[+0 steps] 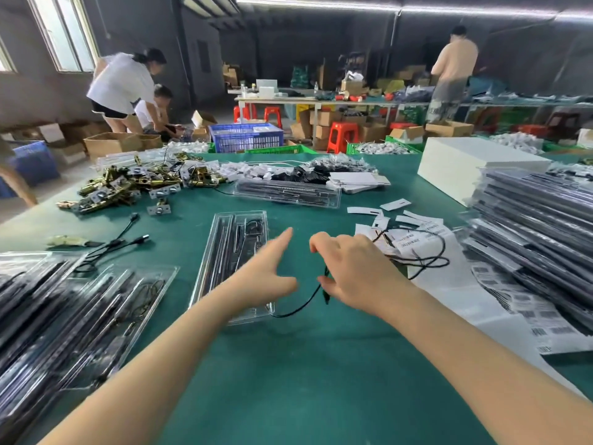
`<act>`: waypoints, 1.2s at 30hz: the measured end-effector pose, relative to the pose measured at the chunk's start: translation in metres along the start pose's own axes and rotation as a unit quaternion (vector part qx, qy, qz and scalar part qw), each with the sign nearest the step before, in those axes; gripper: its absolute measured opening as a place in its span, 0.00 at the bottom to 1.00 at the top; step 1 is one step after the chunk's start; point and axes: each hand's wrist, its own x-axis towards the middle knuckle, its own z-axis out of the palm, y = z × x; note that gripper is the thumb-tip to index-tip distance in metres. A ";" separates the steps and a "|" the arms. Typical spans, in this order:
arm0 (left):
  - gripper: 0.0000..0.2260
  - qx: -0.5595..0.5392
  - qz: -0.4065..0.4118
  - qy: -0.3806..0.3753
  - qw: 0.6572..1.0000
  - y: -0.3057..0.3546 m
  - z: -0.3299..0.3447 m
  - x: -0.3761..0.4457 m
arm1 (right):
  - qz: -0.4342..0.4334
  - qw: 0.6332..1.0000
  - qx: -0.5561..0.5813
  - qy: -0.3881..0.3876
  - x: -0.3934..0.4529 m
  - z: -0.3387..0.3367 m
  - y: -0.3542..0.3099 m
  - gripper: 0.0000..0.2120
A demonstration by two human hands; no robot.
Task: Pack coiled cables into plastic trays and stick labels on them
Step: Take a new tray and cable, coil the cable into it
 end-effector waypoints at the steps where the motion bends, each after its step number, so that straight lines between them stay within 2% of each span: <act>1: 0.36 -0.130 0.032 -0.067 0.989 0.009 0.005 -0.001 | -0.009 1.000 0.027 -0.001 0.001 0.000 0.000 0.21; 2: 0.32 -0.192 0.052 -0.103 0.975 0.014 0.012 0.000 | -0.020 0.999 0.051 0.001 0.001 0.000 0.001 0.21; 3: 0.24 -0.191 0.065 -0.105 0.974 0.017 0.020 0.001 | -0.032 0.997 0.069 0.005 0.001 0.000 0.003 0.21; 5: 0.11 -0.128 0.061 -0.040 0.989 0.018 0.037 0.004 | -0.043 0.995 0.083 0.016 -0.001 -0.001 0.010 0.20; 6: 0.08 -0.131 0.054 -0.016 0.990 0.015 0.045 0.005 | -0.033 0.996 0.078 0.018 -0.002 -0.001 0.015 0.21; 9: 0.07 -0.264 0.006 0.017 0.964 0.009 0.065 0.004 | 0.053 0.997 0.032 0.035 -0.015 0.003 0.037 0.25; 11: 0.08 -0.333 -0.032 0.042 0.941 0.008 0.073 0.004 | 0.147 0.988 0.028 0.048 -0.026 0.006 0.058 0.29; 14: 0.08 -0.406 -0.048 0.046 0.911 0.013 0.078 0.004 | 0.247 0.969 0.020 0.006 -0.041 0.013 0.090 0.28; 16: 0.08 -0.431 -0.047 0.027 0.901 0.018 0.081 0.003 | 0.235 0.967 0.090 -0.048 -0.049 0.021 0.104 0.28; 19: 0.08 -0.457 -0.049 -0.002 0.888 0.028 0.085 0.003 | 0.205 0.943 0.230 -0.129 -0.060 0.032 0.108 0.35; 21: 0.08 -0.479 -0.041 -0.032 0.876 0.034 0.086 0.002 | 0.203 0.945 0.228 -0.119 -0.063 0.045 0.106 0.39; 23: 0.09 -0.492 -0.024 -0.068 0.868 0.039 0.083 0.000 | 0.221 0.951 0.206 -0.069 -0.063 0.054 0.103 0.42; 25: 0.10 -0.503 -0.006 -0.096 0.859 0.040 0.078 -0.001 | 0.238 0.947 0.216 -0.022 -0.061 0.059 0.101 0.39; 27: 0.11 -0.519 0.004 -0.115 0.847 0.039 0.071 -0.002 | 0.237 0.947 0.215 -0.012 -0.059 0.061 0.101 0.32; 31: 0.10 -0.561 -0.014 -0.106 0.821 0.035 0.056 0.000 | 0.241 0.951 0.193 0.017 -0.054 0.062 0.100 0.08; 33: 0.11 -0.590 -0.030 -0.054 0.805 0.031 0.048 0.003 | 0.278 0.922 0.261 0.071 -0.054 0.060 0.101 0.05; 36: 0.10 -0.592 -0.072 0.030 0.802 0.023 0.035 0.009 | 0.319 0.837 0.428 0.122 -0.055 0.048 0.107 0.05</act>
